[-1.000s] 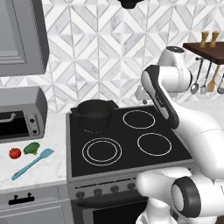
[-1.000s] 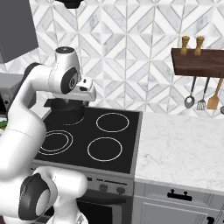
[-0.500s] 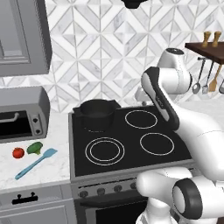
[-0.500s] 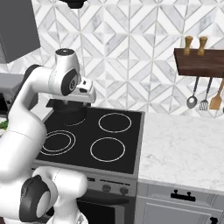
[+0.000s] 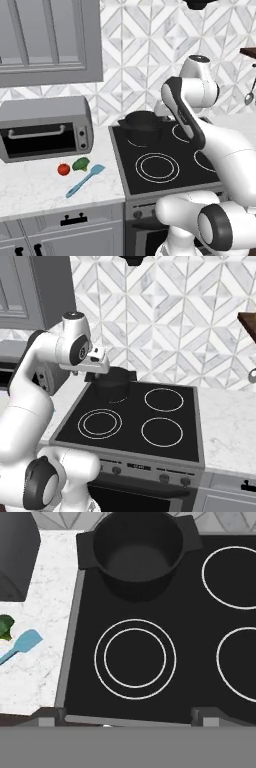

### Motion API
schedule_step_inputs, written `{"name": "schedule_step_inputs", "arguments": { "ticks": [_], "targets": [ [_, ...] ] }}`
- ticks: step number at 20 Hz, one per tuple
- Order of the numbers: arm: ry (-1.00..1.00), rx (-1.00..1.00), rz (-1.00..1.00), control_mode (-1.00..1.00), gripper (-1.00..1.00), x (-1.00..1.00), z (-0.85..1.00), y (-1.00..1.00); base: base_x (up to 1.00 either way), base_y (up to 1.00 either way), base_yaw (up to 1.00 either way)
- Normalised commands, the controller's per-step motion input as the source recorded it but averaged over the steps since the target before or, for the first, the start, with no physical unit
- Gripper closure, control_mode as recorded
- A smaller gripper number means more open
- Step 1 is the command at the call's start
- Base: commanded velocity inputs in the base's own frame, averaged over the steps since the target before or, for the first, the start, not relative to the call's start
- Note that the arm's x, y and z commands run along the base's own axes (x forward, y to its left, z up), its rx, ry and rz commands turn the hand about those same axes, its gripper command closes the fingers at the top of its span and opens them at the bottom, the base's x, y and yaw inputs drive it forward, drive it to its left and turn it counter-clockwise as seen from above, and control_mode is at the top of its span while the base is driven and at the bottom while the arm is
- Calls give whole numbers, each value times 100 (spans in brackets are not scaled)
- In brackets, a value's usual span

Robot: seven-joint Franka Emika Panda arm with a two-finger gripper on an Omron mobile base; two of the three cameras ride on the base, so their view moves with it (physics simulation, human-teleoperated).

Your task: Put the tomato and broccoli in the pot. Retrieve the spatula and lightly stir the vegetables in the pot.

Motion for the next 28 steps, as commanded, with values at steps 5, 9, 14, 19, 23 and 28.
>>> {"name": "schedule_step_inputs", "arguments": {
  "ticks": [5, 9, 14, 19, 23, 28],
  "targets": [
    [0, 0, 0, 100, -100, 0, 0, 0, 3, 55, 0],
    [0, 0, 0, 100, -100, 0, 0, 0, 18, 59, 0],
    [0, 7, 7, -100, -100, 2, -56, 52, 0, 0, 0],
    [0, 7, 33, -100, -100, 18, -86, 86, 0, 0, 0],
    [1, 0, 39, -100, -100, 36, -68, 100, 0, 0, 0],
    [0, 1, 6, -100, -100, 13, -43, 99, 0, 0, 0]
  ]
}}
